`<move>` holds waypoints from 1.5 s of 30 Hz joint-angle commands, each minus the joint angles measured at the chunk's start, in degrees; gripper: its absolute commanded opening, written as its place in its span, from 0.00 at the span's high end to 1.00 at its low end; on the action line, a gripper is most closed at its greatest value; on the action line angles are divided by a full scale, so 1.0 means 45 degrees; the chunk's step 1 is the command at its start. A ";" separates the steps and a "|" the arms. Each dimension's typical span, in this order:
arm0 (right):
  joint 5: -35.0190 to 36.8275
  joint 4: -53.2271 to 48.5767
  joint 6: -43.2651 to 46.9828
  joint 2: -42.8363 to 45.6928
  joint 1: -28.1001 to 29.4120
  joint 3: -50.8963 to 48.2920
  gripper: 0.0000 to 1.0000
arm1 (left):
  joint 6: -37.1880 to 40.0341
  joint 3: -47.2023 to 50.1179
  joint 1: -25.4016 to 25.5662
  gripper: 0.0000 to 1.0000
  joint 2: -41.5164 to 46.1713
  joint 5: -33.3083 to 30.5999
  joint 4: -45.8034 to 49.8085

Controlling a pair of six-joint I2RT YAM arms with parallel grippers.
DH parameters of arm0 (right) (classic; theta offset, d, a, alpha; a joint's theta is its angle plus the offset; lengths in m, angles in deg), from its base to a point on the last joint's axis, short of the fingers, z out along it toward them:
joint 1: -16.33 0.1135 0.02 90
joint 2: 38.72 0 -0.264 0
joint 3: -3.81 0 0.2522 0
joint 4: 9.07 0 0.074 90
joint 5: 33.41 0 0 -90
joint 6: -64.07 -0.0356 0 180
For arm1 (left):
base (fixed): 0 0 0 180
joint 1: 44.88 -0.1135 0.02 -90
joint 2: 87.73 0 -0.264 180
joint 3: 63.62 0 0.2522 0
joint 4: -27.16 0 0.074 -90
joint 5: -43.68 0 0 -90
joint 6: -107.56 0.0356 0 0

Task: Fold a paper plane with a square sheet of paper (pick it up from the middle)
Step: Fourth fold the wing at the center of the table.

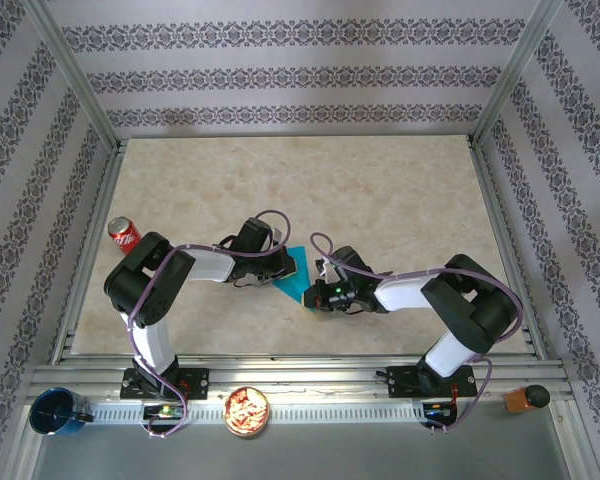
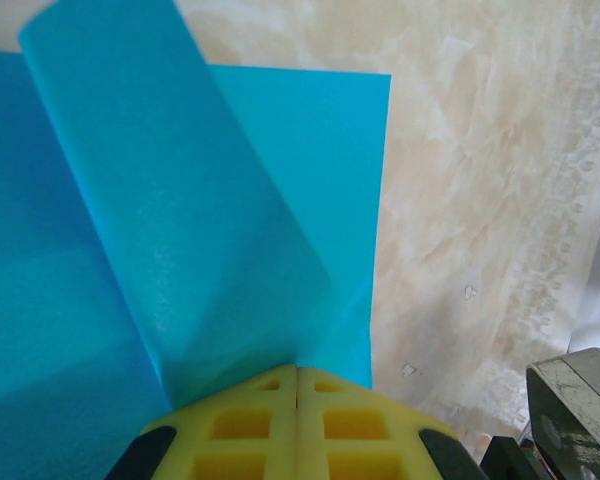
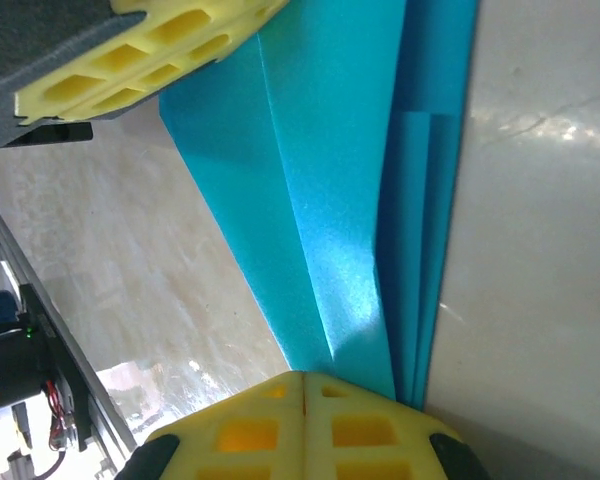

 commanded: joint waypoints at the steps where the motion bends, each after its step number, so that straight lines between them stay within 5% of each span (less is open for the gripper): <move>1: -0.0197 -0.0819 -0.0398 0.0018 0.0050 -0.0882 0.94 | -0.0060 0.0344 0.0049 1.00 -0.0490 -0.0719 0.0456; 21: 0.0366 -0.2955 0.0014 0.1466 0.0583 -0.1319 0.95 | -0.0139 0.0485 0.0048 1.00 -0.0353 -0.1083 0.0645; 34: 0.0732 -0.3161 -0.0728 0.4287 0.0079 -0.0347 0.95 | -0.0216 0.0573 0.0049 1.00 -0.0185 -0.1105 0.0519; 45: 0.0318 -0.3052 -0.0648 0.1359 -0.0125 0.2045 0.94 | -0.0289 0.0579 0.0088 1.00 -0.0248 -0.1070 0.0392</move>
